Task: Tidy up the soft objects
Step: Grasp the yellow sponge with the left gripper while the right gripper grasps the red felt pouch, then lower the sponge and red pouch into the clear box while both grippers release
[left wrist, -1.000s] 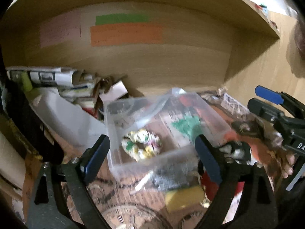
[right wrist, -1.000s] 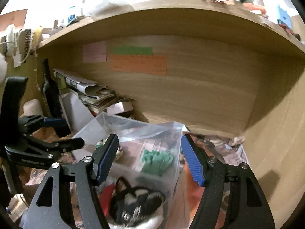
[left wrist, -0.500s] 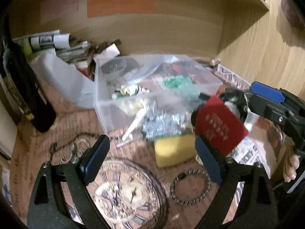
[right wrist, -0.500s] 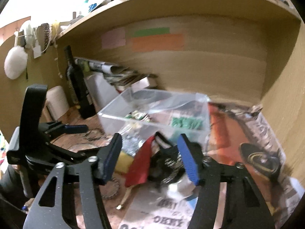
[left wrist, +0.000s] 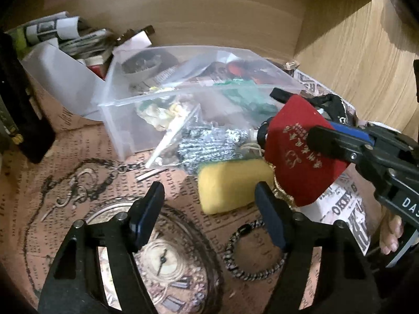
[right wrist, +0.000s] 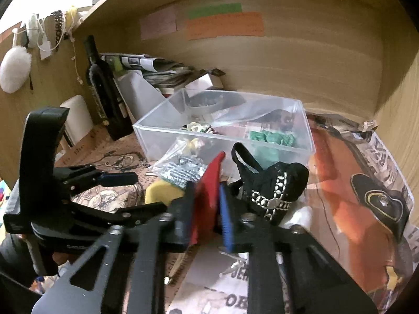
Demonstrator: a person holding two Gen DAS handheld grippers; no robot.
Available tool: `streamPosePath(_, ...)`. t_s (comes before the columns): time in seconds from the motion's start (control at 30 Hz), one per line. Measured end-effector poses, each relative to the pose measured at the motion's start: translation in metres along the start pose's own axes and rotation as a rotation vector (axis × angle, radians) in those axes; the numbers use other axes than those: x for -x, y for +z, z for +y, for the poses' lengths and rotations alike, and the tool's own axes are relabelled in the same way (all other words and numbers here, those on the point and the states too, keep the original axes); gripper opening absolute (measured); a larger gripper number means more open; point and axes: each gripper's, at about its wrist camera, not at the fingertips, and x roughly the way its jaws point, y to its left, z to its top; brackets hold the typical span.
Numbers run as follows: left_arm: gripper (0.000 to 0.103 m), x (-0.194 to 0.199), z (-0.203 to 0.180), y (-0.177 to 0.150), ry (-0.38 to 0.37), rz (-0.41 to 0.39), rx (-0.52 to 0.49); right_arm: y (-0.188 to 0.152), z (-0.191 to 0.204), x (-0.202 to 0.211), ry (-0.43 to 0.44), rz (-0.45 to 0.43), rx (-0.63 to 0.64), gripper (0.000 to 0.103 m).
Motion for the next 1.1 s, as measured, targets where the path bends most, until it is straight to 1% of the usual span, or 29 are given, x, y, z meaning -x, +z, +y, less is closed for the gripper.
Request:
streamPosePath(0.03, 0.067, -0.002, 0.0, 0.001, -0.007, 0.003, 0.001, 0.0, 0.0, 0.0, 0.002, -0.003, -0.001, 0.011)
streamPosePath(0.13, 0.054, -0.008, -0.003, 0.004, -0.041, 0.008, 0.001, 0.001, 0.001, 0.003, 0.003, -0.021, 0.011, 0.008)
streamPosePath(0.17, 0.046, -0.008, -0.003, 0.004, -0.053, 0.011, -0.001, 0.001, 0.002, 0.004, 0.005, -0.028, 0.014, 0.008)
streamPosePath(0.2, 0.04, -0.009, -0.005, 0.003, -0.07, 0.015, -0.006, 0.002, 0.003, 0.006, 0.009, -0.034, 0.017, 0.007)
streamPosePath(0.27, 0.038, -0.007, -0.008, 0.003, -0.062, -0.001, -0.014, 0.005, 0.004, 0.009, 0.014, -0.05, 0.018, 0.007)
streamPosePath(0.33, 0.034, -0.003, -0.009, 0.002, -0.057, -0.014, -0.023, 0.009, 0.004, 0.013, 0.022, -0.067, 0.016, 0.007)
streamPosePath(0.4, 0.027, 0.0, -0.01, 0.003, -0.055, -0.023, -0.027, 0.012, 0.003, 0.017, 0.028, -0.083, 0.013, 0.007)
streamPosePath(0.53, 0.024, 0.015, -0.006, 0.003, -0.047, -0.058, -0.021, 0.016, 0.005, 0.022, 0.017, -0.106, 0.02, 0.007)
streamPosePath(0.67, 0.023, 0.033, -0.003, 0.002, -0.04, -0.1, -0.007, 0.013, 0.006, 0.017, -0.012, -0.07, 0.031, 0.007)
streamPosePath(0.7, 0.023, 0.037, -0.001, 0.002, -0.034, -0.11, -0.003, 0.012, 0.006, 0.016, -0.006, -0.055, 0.029, 0.01)
streamPosePath(0.77, 0.023, 0.043, 0.003, 0.001, -0.028, -0.122, 0.004, 0.008, 0.005, 0.013, -0.007, -0.039, 0.026, 0.021)
streamPosePath(0.8, 0.023, 0.045, 0.007, 0.0, -0.026, -0.126, 0.01, 0.007, 0.005, 0.012, -0.015, -0.037, 0.027, 0.031)
streamPosePath(0.83, 0.023, 0.046, 0.009, 0.0, -0.023, -0.129, 0.016, 0.005, 0.005, 0.011, -0.021, -0.033, 0.026, 0.037)
streamPosePath(1.1, 0.023, 0.049, 0.026, -0.007, -0.006, -0.13, 0.074, -0.001, 0.011, -0.008, 0.0, 0.028, 0.045, 0.037)
